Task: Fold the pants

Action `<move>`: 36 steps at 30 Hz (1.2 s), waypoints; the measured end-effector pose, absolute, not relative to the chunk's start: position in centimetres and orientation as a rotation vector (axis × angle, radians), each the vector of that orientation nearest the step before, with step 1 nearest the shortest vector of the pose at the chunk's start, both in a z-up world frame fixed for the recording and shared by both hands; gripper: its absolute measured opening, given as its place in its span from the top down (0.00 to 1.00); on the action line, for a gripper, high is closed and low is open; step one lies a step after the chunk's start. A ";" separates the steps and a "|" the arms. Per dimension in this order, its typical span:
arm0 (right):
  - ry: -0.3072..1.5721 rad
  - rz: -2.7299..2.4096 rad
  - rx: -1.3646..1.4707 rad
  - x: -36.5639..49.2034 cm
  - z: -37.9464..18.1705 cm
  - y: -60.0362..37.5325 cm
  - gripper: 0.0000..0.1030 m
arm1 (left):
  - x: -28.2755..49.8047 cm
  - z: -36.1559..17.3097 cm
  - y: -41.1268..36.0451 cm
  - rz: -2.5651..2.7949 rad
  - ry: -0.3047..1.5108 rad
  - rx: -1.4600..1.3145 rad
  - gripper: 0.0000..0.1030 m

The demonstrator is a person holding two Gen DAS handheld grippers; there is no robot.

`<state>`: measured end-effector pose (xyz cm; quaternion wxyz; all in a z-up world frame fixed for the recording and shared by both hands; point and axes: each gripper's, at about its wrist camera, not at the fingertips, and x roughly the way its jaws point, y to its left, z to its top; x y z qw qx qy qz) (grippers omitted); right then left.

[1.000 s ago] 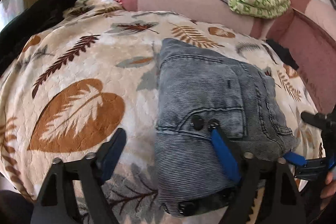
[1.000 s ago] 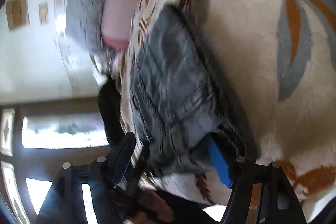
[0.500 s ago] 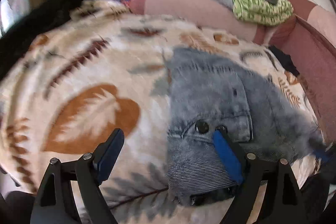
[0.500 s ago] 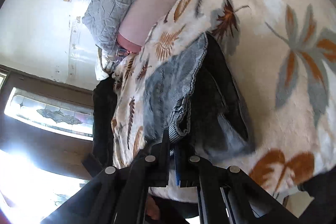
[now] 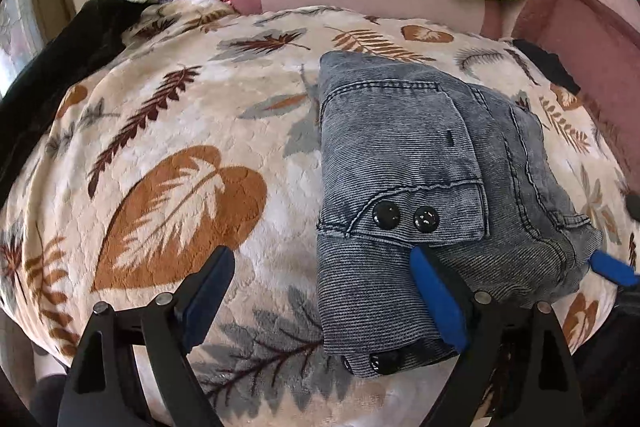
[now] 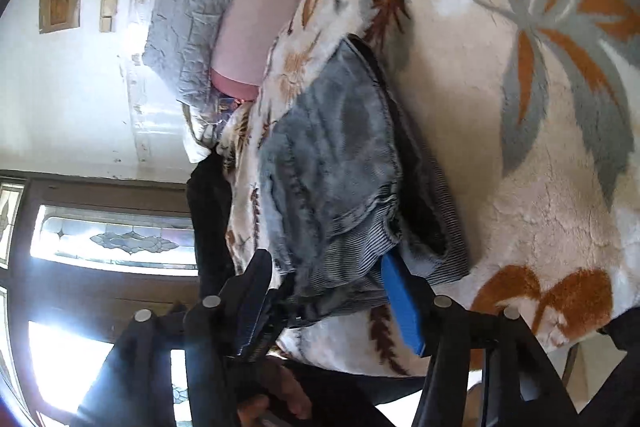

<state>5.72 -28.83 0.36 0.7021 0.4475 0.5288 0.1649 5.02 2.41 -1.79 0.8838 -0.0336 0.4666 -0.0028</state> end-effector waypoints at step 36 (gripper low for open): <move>1.250 0.366 0.540 8.7 1.6 -23.6 0.54 | 5.9 -1.4 -1.0 0.064 0.995 0.007 0.10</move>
